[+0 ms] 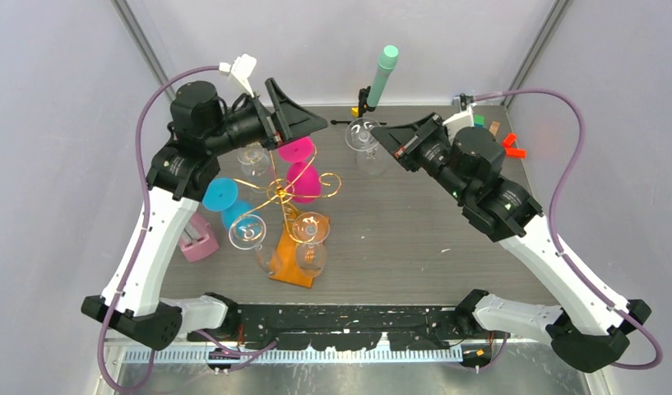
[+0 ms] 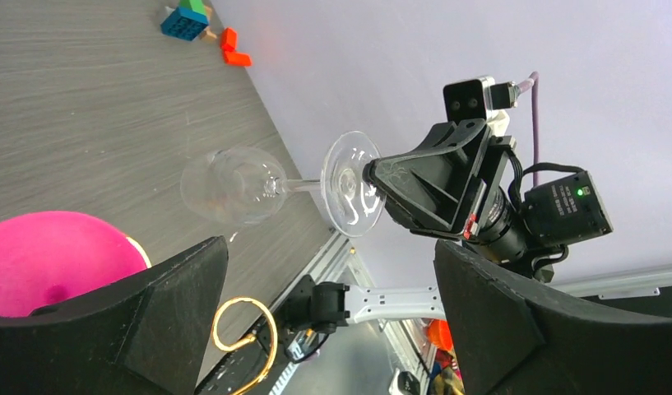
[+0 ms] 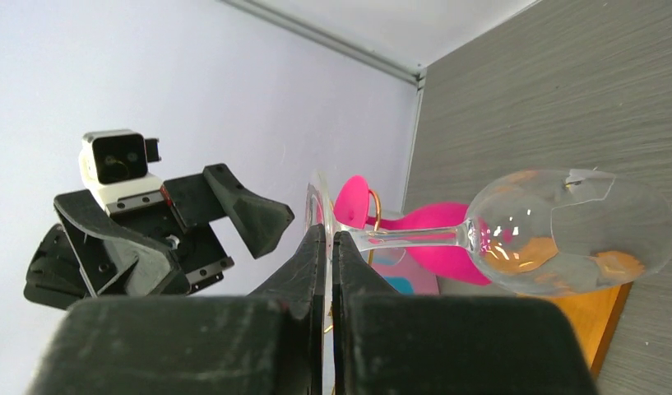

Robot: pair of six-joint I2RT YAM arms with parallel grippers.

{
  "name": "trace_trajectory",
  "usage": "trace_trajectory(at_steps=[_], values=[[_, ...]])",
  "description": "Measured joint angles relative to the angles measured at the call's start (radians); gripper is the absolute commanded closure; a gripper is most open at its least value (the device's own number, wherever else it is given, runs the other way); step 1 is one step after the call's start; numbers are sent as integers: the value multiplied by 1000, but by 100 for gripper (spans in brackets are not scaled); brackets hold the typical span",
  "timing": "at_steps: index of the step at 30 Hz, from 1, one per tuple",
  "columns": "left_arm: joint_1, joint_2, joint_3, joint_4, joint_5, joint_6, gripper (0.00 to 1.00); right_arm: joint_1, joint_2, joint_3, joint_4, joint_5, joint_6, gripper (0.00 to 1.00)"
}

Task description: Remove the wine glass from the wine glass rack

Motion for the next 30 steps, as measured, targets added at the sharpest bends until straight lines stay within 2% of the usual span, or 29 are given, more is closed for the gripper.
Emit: trace_trajectory(at_steps=[7, 12, 19, 25, 30], values=[[-47, 8, -19, 61, -37, -51, 3, 0, -63, -55, -12, 92, 21, 100], [-65, 54, -19, 107, -32, -85, 3, 0, -99, -114, 16, 90, 26, 100], [-96, 77, -51, 178, -8, -156, 4, 0, -97, -117, 43, 82, 26, 100], [-144, 98, -51, 254, 35, -209, 11, 0, -95, -117, 49, 77, 40, 100], [-177, 127, -52, 250, 37, -217, 21, 0, -95, -117, 78, 77, 40, 100]])
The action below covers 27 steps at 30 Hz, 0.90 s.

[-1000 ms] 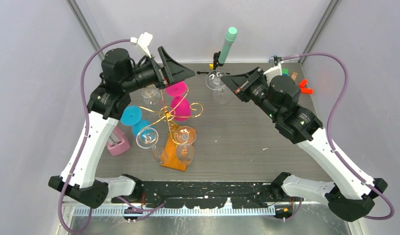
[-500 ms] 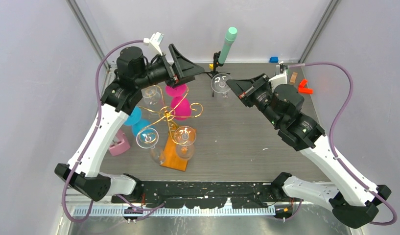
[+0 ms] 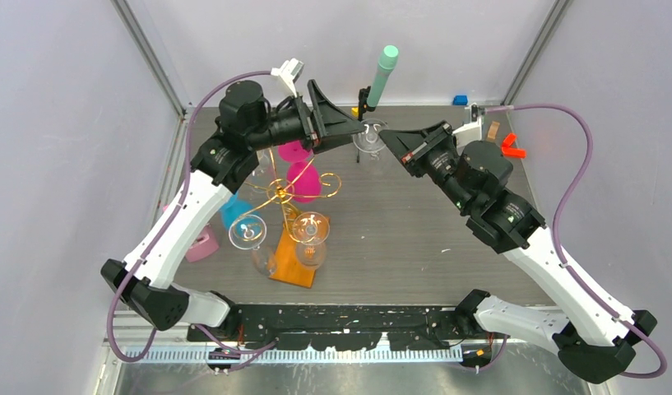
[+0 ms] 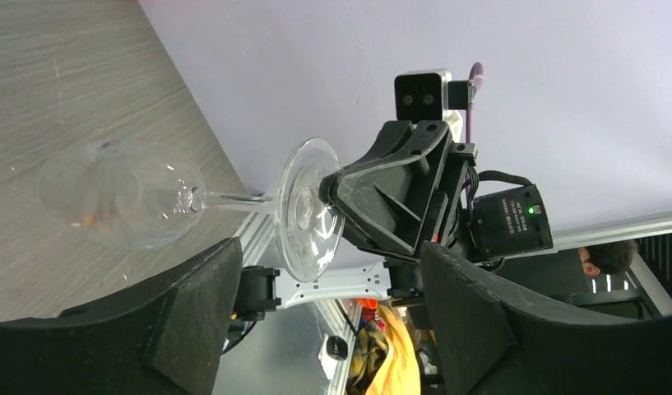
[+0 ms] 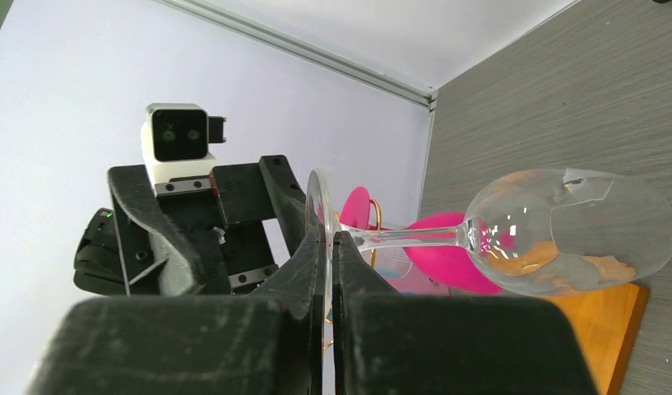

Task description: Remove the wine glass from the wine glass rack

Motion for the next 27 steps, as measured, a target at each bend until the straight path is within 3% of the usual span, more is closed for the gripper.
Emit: trace_trajectory(at_steps=[14, 18, 21, 23, 25, 27], values=[[-28, 21, -1, 9, 12, -90, 74, 0, 29, -2, 85, -48, 26, 100], [-28, 36, -4, 10, 28, -117, 99, -1, 29, -6, 104, -52, 33, 100], [-26, 42, -6, 10, 31, -148, 100, -4, 28, -11, 111, -53, 31, 100], [-23, 42, -6, 9, 33, -166, 100, -5, 28, -13, 114, -53, 30, 85], [-23, 42, -6, 10, 34, -172, 100, -5, 27, -13, 114, -53, 31, 53], [-24, 43, -6, 14, 36, -167, 100, -4, 23, -13, 102, -55, 35, 37]])
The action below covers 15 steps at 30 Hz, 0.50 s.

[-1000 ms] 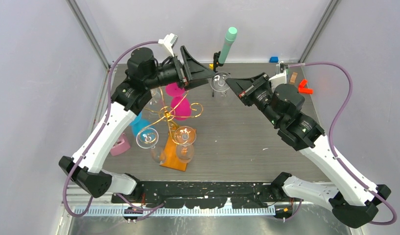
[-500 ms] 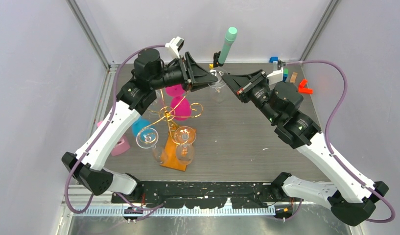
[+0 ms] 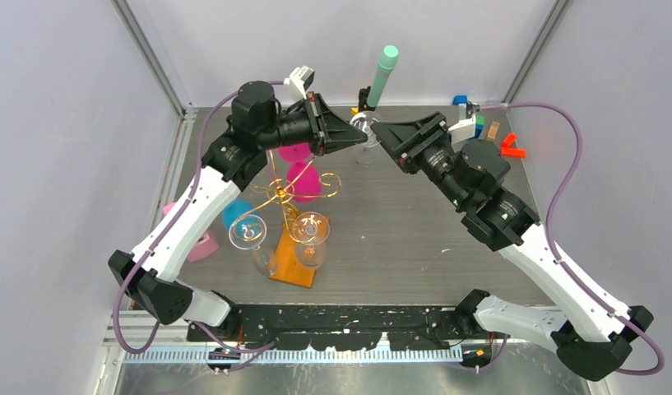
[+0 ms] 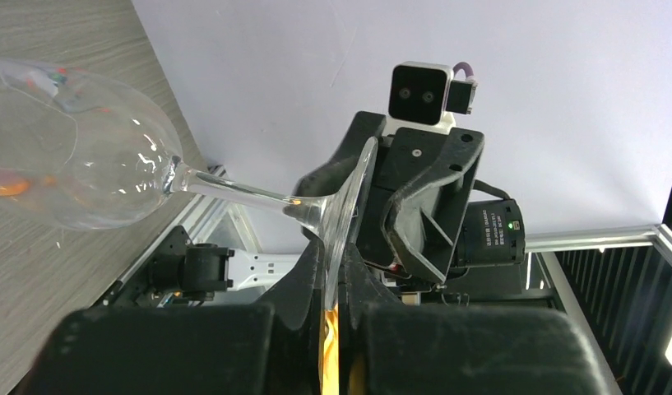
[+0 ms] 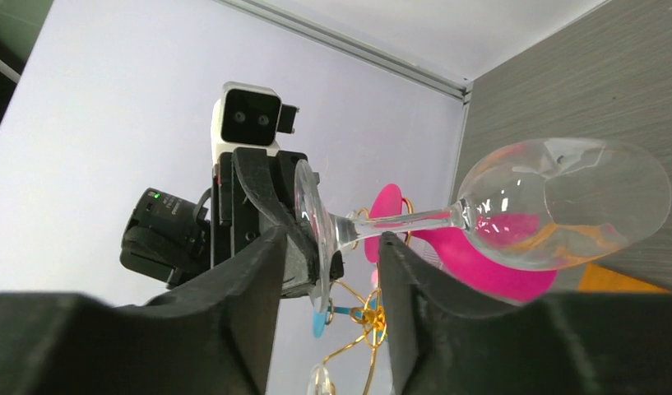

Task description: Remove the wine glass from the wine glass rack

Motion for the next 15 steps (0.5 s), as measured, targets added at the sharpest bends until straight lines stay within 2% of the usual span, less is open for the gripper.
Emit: trace_trajectory(at_steps=[4, 8, 11, 15], values=[[-6, 0, 0, 11, 15, 3, 100, 2, -22, 0, -29, 13, -9, 26], [-6, 0, 0, 29, 31, 4, 100, 3, -94, -7, -60, 65, -41, 21], [-6, 0, 0, 47, 42, 0, 100, 2, -166, -11, -79, 114, -68, 21], [-6, 0, 0, 100, 61, -7, 100, 2, -219, -18, -120, 167, -68, 26]])
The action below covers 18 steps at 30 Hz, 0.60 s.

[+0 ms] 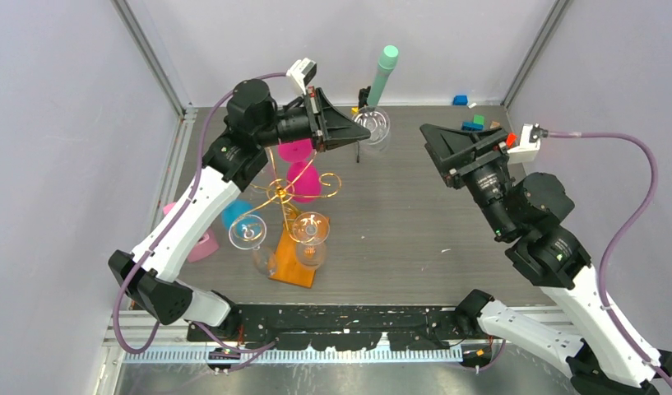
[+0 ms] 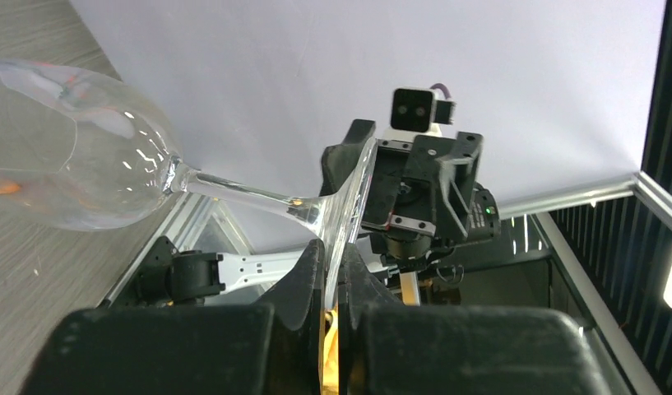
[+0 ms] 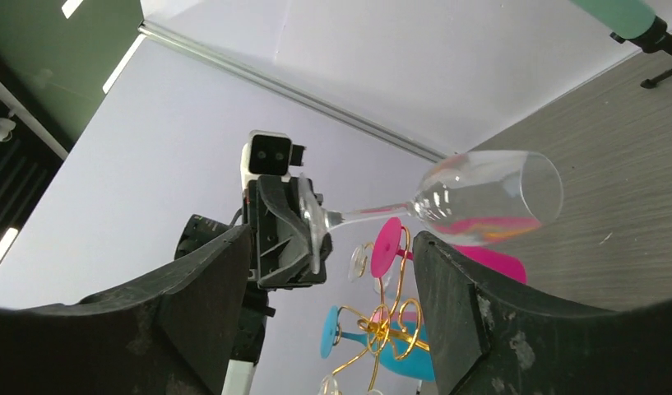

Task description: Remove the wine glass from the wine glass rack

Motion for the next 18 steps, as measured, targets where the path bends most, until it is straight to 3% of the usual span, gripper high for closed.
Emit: trace_trajectory(at_steps=[8, 18], values=[[0, 2, 4, 151, 63, 0, 100, 0, 40, 13, -92, -36, 99, 27], [-28, 48, 34, 323, 95, -10, 100, 0, 37, -35, -39, -127, 232, 27]])
